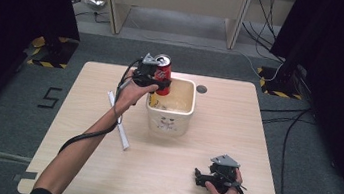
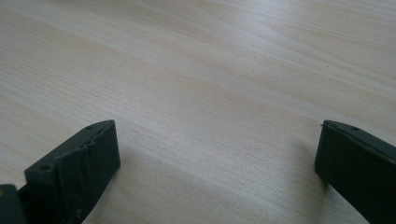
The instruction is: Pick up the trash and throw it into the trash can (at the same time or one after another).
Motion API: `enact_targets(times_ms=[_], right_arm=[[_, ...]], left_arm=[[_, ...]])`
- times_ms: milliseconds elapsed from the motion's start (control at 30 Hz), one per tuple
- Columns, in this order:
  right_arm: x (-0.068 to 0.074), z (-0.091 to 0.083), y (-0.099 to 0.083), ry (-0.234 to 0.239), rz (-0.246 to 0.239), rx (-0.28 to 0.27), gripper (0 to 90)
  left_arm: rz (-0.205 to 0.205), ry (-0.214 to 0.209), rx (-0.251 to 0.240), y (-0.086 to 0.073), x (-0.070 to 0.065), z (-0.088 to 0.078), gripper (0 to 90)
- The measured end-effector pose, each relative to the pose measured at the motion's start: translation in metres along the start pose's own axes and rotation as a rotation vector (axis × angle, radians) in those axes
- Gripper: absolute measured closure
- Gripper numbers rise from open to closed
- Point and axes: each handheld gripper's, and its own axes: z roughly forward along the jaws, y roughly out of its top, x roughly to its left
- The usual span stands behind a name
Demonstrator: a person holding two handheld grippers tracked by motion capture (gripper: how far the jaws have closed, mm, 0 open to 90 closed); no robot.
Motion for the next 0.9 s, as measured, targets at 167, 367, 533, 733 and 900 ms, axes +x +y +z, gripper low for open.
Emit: enact_targets(times_ms=[167, 367, 533, 733, 900], right_arm=[[0.0000, 0.0000, 0.0000, 0.002, -0.001, 0.000, 0.3], [0.0000, 0.0003, -0.0001, 0.000, -0.003, -0.004, 0.4], [0.0000, 0.0001, 0.0000, 0.000, -0.004, -0.002, 0.5], [0.0004, 0.0000, -0.0001, 0.002, -0.004, -0.001, 0.5], [0.0006, 0.0002, -0.0001, 0.003, -0.003, -0.004, 0.6]], left_arm=[[0.007, 0.008, 0.003, 0.0005, -0.0014, 0.0018, 32.7], [0.016, 0.007, 0.008, 0.0001, -0.0028, 0.0030, 32.4], [0.017, 0.004, 0.006, 0.0001, -0.0035, 0.0026, 31.9], [0.027, 0.004, -0.005, 0.0019, -0.0033, -0.0003, 33.2], [0.030, 0.006, -0.003, 0.0022, -0.0050, -0.0016, 36.4]])
